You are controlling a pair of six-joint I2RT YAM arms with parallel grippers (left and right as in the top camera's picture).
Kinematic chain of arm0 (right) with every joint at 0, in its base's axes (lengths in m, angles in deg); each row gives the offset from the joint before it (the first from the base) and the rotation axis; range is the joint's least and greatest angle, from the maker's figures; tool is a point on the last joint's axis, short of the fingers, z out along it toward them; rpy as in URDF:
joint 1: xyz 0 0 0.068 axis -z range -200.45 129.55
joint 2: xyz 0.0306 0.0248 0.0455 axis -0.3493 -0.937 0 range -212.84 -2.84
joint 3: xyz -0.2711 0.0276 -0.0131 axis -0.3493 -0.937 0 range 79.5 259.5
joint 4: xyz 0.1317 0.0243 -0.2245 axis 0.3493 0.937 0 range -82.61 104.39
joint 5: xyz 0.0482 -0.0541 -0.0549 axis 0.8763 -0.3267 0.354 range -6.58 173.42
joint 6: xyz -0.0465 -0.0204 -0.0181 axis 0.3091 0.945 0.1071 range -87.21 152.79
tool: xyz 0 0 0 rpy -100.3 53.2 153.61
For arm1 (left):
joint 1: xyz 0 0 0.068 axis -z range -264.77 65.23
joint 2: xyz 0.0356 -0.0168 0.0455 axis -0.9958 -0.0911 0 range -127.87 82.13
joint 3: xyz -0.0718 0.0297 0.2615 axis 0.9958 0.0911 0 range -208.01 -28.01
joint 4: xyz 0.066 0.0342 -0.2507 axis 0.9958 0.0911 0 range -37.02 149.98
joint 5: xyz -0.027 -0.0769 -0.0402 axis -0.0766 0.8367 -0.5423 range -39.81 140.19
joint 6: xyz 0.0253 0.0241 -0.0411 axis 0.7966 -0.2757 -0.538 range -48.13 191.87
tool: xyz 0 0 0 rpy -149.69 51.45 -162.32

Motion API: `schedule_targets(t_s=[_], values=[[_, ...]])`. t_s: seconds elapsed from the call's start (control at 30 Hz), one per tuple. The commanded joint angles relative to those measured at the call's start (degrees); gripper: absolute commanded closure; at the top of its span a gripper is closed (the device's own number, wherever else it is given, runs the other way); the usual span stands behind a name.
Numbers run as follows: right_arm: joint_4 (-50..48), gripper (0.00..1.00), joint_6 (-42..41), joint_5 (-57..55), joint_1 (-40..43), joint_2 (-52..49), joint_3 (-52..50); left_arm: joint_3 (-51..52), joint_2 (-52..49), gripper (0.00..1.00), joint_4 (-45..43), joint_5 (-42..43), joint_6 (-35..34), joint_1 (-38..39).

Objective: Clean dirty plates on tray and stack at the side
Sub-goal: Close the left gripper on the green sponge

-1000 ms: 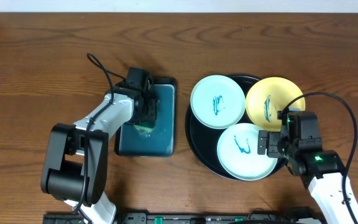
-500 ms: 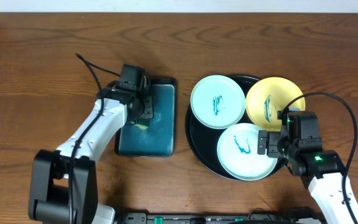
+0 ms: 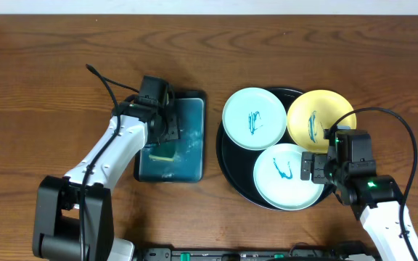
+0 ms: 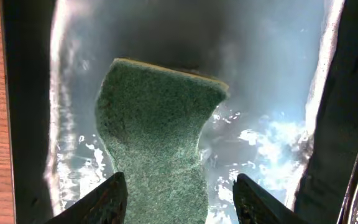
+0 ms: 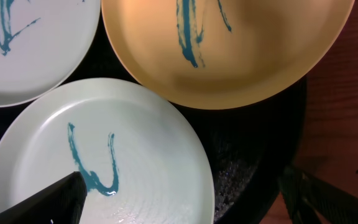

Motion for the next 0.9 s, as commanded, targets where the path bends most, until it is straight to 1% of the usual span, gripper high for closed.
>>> schedule_targets(t_s=[0.0,0.3,0.5,0.87], values=[[0.0,0.02,0.5,-0.6,-0.1,0.0,1.1,-0.4,-0.4,0.43,0.1,-1.1,-0.1,0.0],[0.0,0.02,0.5,-0.6,-0.1,0.0,1.1,0.3,-0.5,0.43,-0.6,-1.3,-0.1,0.0],[0.0,0.02,0.5,-0.6,-0.1,0.0,1.1,0.7,-0.5,0.43,-0.9,-3.5,-0.1,0.0],[0.0,0.01,0.5,-0.6,-0.1,0.0,1.1,4.7,-0.5,0.43,-5.3,-3.5,-0.1,0.0]])
